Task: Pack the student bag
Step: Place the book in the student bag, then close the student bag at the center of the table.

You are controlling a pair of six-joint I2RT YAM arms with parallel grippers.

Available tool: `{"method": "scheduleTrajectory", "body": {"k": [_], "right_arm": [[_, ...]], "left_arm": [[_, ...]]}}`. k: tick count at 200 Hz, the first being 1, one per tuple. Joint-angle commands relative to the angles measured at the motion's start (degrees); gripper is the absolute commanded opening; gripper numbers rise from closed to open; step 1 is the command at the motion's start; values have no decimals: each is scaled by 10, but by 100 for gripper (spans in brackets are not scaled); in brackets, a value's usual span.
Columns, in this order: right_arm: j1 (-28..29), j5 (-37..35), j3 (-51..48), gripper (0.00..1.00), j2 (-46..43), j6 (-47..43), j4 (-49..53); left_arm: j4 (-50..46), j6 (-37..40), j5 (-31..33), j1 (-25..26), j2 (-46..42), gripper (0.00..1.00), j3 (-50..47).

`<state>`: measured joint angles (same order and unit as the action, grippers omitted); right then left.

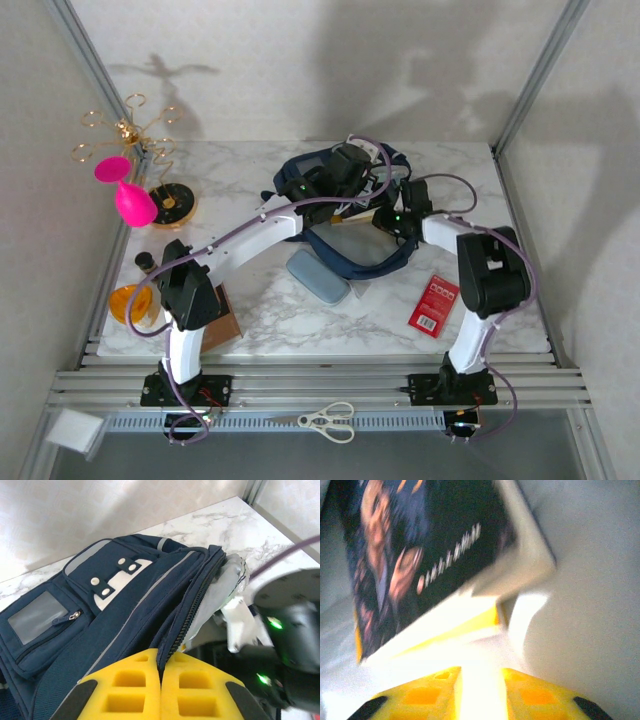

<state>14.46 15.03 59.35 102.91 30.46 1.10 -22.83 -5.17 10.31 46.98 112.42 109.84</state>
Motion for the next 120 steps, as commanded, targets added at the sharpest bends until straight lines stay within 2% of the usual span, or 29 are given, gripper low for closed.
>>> {"method": "scheduleTrajectory", "body": {"k": [1, 26, 56, 76, 100, 120], "right_arm": [[2, 46, -45, 31, -98, -29, 7], [2, 4, -95, 35, -220, -27, 68], [2, -52, -87, 40, -325, -7, 149], [9, -34, -72, 41, -350, 3, 172], [52, -29, -62, 44, -352, 23, 178], [112, -32, -48, 47, -325, 36, 174]], "left_arm": [[31, -28, -6, -8, -22, 0, 17], [28, -69, -48, -9, -18, 1, -20], [75, -128, -151, -11, -51, 29, -122], [102, -169, -220, -15, -102, 37, -196], [120, -220, -197, -22, -214, 49, -320], [120, -276, -141, -35, -321, 62, -442]]}}
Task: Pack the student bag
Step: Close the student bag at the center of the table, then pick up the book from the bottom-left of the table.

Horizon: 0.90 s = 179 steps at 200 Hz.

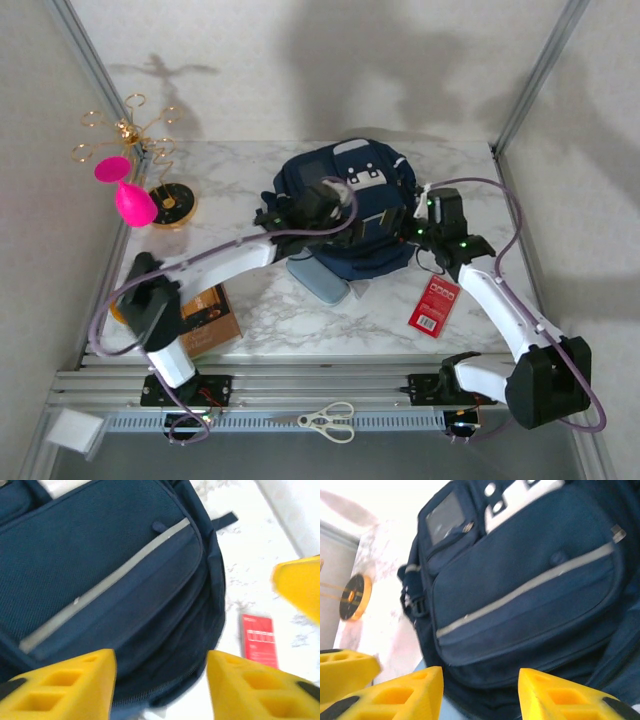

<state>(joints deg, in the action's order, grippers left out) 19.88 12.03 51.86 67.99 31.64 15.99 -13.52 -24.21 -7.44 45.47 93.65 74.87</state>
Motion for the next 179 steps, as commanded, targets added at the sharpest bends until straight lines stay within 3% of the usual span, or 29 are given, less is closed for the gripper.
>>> {"method": "scheduleTrajectory", "body": {"k": [1, 18, 33, 58, 82, 143, 179], "right_arm": [[62, -4, 28, 47, 26, 25, 26], [129, -14, 36, 49, 53, 40, 8], [188, -17, 40, 52, 87, 58, -22], [273, -21, 67, 56, 157, 81, -62], [330, -17, 95, 59, 228, 98, -99], [412, 49, 192, 62, 394, 119, -139], [443, 74, 251, 57, 478, 143, -147]], "left_arm": [[24, -88, 42, -21, -139, 62, -98], [-36, -146, 130, -38, -227, 68, -174], [-68, -205, 169, -77, -312, 76, -253], [-129, -267, 194, -171, -428, 84, -352], [-173, -300, 173, -259, -497, 88, -413], [-176, -359, 186, -274, -532, 91, -515], [-147, -356, 173, -298, -534, 79, -552]]}}
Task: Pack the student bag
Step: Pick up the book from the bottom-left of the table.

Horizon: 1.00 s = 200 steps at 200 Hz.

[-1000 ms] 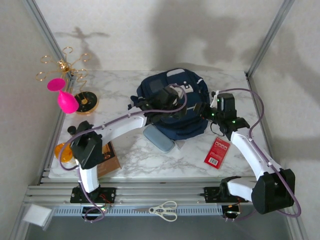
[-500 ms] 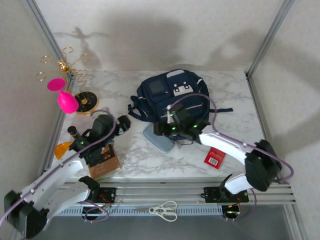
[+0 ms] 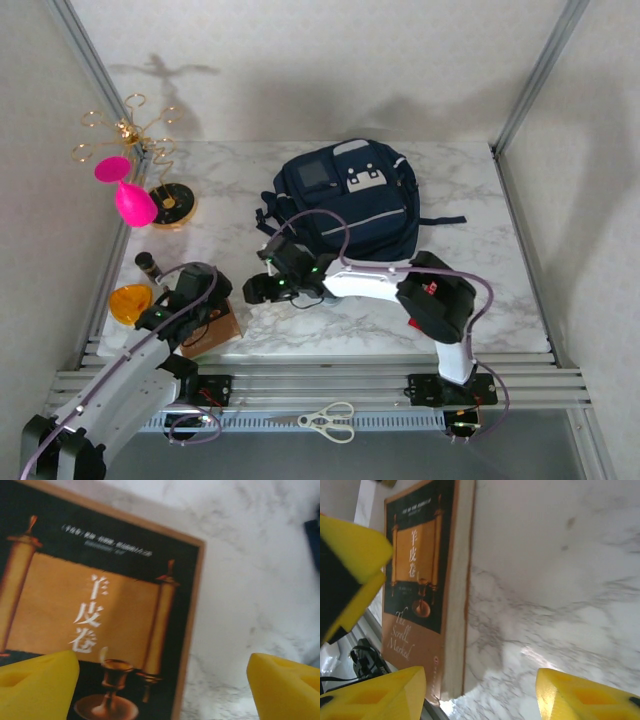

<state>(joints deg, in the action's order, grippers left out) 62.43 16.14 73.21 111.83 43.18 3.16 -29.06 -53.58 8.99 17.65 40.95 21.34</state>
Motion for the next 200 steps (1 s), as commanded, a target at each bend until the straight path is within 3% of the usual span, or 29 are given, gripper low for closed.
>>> {"method": "scheduleTrajectory", "body": {"k": [1, 47, 105, 200], "right_arm": [[18, 34, 39, 57, 41, 29, -20], [41, 55, 99, 50, 117, 46, -9], [55, 83, 149, 38, 167, 56, -5], [58, 74, 159, 0, 161, 67, -11]], "left_arm": [[9, -61, 8, -21, -7, 79, -17], [44, -33, -25, -81, 13, 61, -39], [96, -37, -59, -110, 19, 43, -92], [116, -48, -86, -112, -7, 38, -118]]}}
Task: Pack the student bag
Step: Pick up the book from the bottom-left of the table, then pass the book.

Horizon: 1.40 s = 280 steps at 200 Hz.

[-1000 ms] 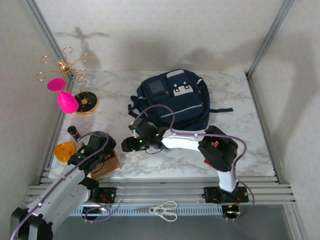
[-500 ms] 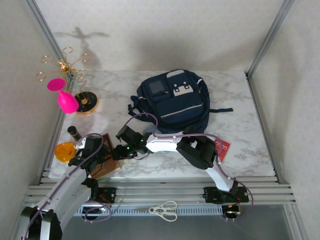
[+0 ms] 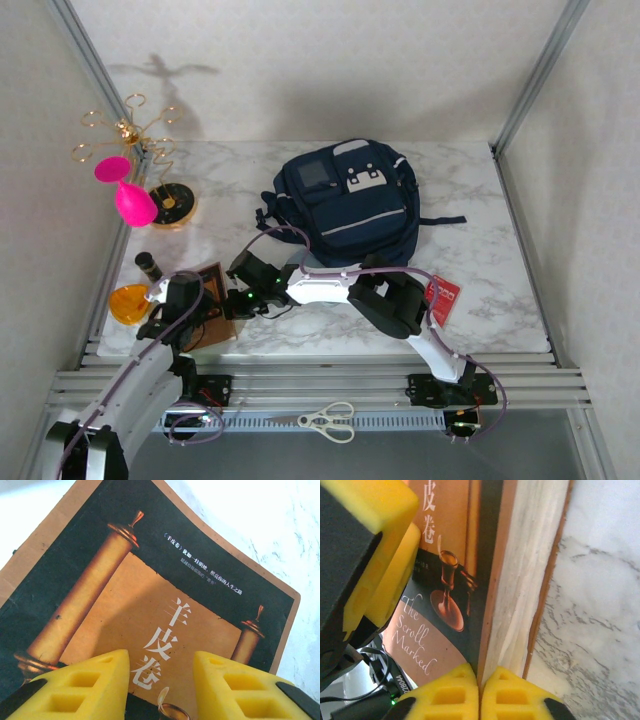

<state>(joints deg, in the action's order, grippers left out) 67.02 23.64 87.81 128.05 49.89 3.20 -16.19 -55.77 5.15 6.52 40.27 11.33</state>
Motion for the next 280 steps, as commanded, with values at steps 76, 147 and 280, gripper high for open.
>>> {"method": "scheduleTrajectory", "body": {"k": [76, 147, 280], "right_arm": [[-8, -15, -64, 0, -93, 14, -66], [-98, 28, -156, 0, -253, -30, -77], [-314, 298, -116, 0, -420, -160, -8]], "left_arm": [[-50, -8, -67, -1, -27, 62, 63], [-106, 76, -130, -2, -8, 89, 242], [79, 48, -432, -14, 88, 97, 311]]}}
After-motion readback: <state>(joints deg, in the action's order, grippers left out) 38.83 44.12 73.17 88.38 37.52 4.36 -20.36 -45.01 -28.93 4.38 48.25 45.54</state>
